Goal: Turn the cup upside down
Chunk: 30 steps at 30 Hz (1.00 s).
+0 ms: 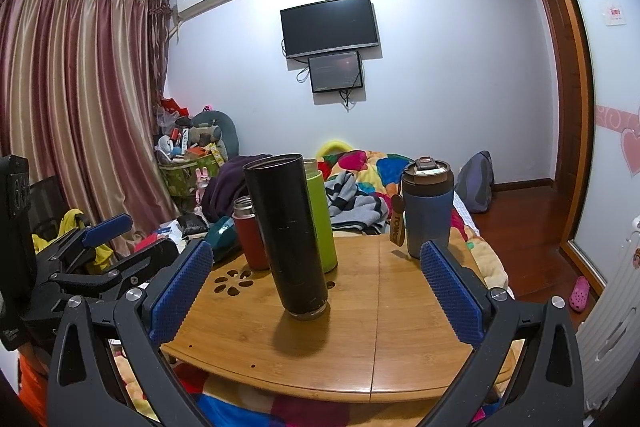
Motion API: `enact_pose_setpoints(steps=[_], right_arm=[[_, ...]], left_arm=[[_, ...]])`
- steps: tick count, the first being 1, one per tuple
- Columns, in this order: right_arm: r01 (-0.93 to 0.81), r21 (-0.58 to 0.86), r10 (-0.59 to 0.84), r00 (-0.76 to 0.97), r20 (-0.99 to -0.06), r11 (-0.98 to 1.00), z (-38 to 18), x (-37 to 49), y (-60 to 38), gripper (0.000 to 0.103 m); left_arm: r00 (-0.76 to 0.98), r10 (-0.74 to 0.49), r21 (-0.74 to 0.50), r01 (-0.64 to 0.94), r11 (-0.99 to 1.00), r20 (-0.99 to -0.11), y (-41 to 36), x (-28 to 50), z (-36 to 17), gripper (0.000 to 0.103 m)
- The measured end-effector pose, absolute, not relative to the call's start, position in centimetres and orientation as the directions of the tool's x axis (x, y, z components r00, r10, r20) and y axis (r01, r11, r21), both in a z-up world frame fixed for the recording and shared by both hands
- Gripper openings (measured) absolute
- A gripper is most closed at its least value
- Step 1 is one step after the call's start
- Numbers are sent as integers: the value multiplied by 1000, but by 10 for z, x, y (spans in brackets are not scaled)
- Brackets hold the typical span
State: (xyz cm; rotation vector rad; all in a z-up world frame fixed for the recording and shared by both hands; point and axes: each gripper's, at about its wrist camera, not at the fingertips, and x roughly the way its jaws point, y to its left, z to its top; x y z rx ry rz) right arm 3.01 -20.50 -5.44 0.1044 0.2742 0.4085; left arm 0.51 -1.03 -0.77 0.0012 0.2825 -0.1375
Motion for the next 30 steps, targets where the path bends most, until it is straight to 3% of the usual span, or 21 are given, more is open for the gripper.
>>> enact_pose_setpoints(steps=[30], right_arm=[[-366,174,400,883,-244,914,-58,32,-207,103]], left_arm=[[942,-171,-49,164,985,-289,-8,7,-9,103]])
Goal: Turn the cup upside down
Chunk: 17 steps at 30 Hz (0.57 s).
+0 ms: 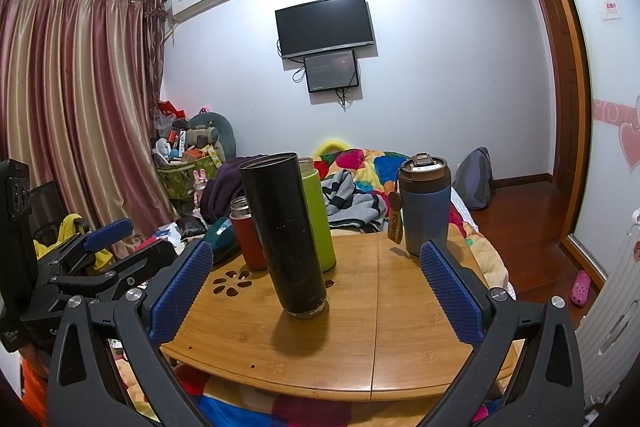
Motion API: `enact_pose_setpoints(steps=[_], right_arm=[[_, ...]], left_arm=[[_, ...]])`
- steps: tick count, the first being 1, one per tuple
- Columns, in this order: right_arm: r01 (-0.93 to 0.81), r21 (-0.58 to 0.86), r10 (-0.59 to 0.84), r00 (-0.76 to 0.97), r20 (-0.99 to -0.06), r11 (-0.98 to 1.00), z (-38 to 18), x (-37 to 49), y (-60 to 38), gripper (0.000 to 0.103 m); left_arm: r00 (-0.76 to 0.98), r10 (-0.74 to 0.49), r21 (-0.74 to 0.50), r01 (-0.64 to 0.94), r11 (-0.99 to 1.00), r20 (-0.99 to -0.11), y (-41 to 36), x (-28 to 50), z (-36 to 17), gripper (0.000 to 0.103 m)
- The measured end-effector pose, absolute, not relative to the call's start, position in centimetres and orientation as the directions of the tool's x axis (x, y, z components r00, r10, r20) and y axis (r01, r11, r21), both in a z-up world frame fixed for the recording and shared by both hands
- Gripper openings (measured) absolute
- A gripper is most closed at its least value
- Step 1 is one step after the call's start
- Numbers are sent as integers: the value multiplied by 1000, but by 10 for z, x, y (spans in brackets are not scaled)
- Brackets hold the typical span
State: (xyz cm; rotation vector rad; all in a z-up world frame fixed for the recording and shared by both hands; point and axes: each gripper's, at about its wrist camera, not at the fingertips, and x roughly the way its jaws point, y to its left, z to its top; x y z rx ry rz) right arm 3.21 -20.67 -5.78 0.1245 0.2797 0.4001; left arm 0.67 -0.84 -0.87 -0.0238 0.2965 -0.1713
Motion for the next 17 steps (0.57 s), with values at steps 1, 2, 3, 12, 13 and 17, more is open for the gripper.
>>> enact_pose_setpoints(steps=[1,2,3,12,13,17], right_arm=[[-367,173,401,883,-243,914,-58,32,-207,103],[-367,172,401,883,-243,914,-57,32,-207,103],[-367,172,401,883,-243,914,-57,32,-207,103],[-371,175,405,879,-250,912,-59,32,-204,103],[-371,173,405,880,-250,912,-59,31,-204,103],[-370,174,405,880,-249,913,-59,30,-203,103]], left_arm=[[940,-177,-54,169,984,-292,-8,7,-9,103],[940,-177,-56,168,984,-291,-8,7,-9,103],[941,-175,-55,166,985,-290,-8,7,-8,103],[941,-162,-54,153,987,-297,-9,8,-8,103],[941,-162,-55,153,987,-299,-9,9,-9,103],[940,-163,-55,154,987,-300,-9,9,-9,103]])
